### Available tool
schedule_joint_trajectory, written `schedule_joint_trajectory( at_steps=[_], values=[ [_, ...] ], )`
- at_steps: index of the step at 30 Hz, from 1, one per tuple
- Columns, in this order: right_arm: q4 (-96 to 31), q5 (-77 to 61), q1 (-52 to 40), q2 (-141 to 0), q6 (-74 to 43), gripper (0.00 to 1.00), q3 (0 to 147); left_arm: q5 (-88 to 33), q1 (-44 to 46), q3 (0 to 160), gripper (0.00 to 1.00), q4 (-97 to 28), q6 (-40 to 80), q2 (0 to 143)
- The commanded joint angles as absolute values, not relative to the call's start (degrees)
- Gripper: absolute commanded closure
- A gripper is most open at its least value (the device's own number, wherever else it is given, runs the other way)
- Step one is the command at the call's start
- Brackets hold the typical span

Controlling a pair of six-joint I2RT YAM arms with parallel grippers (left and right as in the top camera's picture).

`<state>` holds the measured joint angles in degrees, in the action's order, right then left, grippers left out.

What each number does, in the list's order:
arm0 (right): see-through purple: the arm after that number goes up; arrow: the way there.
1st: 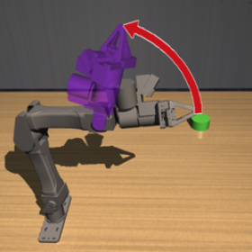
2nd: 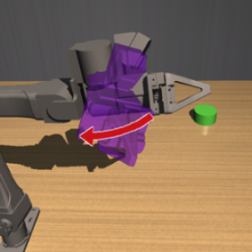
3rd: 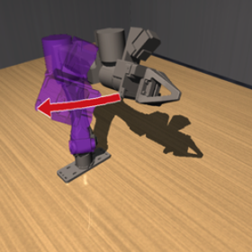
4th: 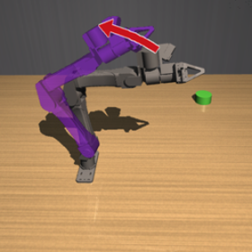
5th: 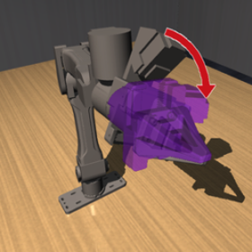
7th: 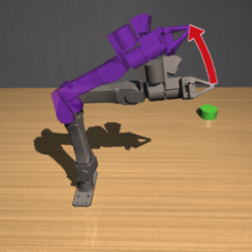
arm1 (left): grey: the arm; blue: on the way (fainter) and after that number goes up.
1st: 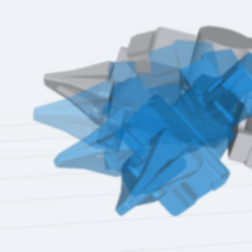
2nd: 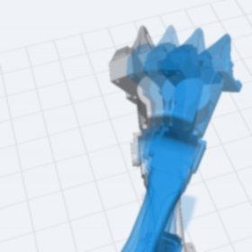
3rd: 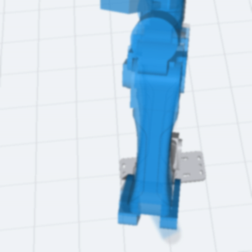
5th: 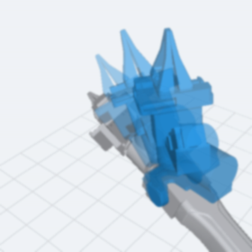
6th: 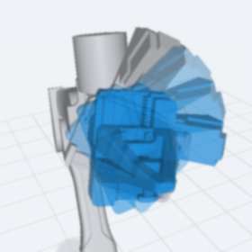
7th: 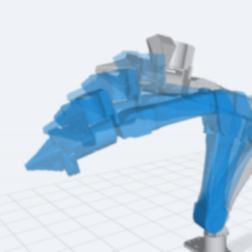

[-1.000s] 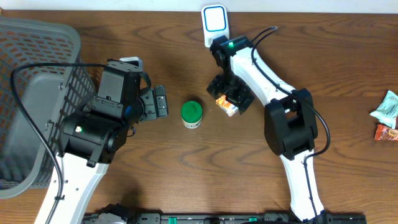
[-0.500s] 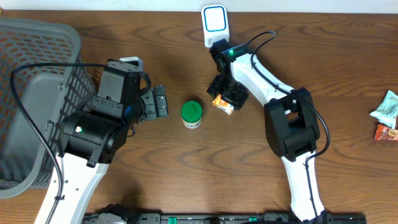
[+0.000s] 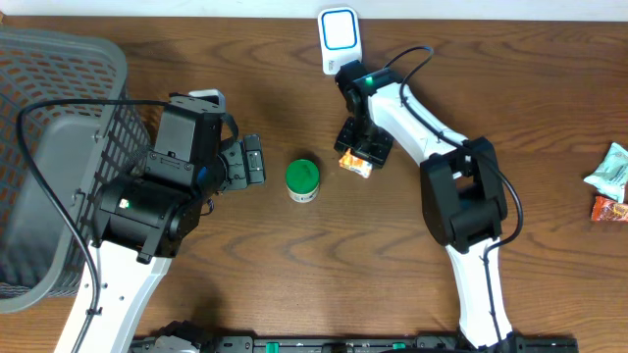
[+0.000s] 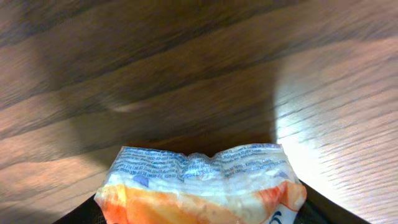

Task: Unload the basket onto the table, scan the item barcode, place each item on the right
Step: 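Grasp the orange Kleenex pack with the right gripper and lift it, then lift the Kleenex pack and turn it toward the scanner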

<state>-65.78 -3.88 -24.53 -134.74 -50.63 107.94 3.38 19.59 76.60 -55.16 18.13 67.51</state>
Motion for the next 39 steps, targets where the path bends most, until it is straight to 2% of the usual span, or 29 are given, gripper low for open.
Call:
schedule_joint_trajectory(
  at_steps=[1, 6, 15, 20, 34, 39],
  values=[
    [-67.3, -1.9, -22.1, -136.5, -45.0, 0.38, 108.3, 4.1, 19.3, 77.0, 0.02, -55.2, 17.6, 67.7],
    [-70.9, -9.2, -19.6, -136.4, -39.2, 0.39, 113.9, 4.1, 19.3, 77.0, 0.02, -55.2, 17.6, 67.7],
    [-77.0, -31.9, -16.0, -136.4, -29.5, 0.39, 117.4, 4.1, 19.3, 77.0, 0.02, -55.2, 17.6, 67.7],
    [-83.7, -34.2, -14.7, -136.4, -25.2, 0.37, 117.4, 4.1, 19.3, 77.0, 0.02, -55.2, 17.6, 67.7],
    [-96.5, -37.3, -14.7, -136.4, -14.2, 0.37, 117.4, 4.1, 19.3, 77.0, 0.02, -55.2, 17.6, 67.7],
    [-97.5, -38.3, -14.7, -136.4, -12.1, 0.38, 117.4, 4.1, 19.3, 77.0, 0.02, -55.2, 17.6, 67.7]
  ],
)
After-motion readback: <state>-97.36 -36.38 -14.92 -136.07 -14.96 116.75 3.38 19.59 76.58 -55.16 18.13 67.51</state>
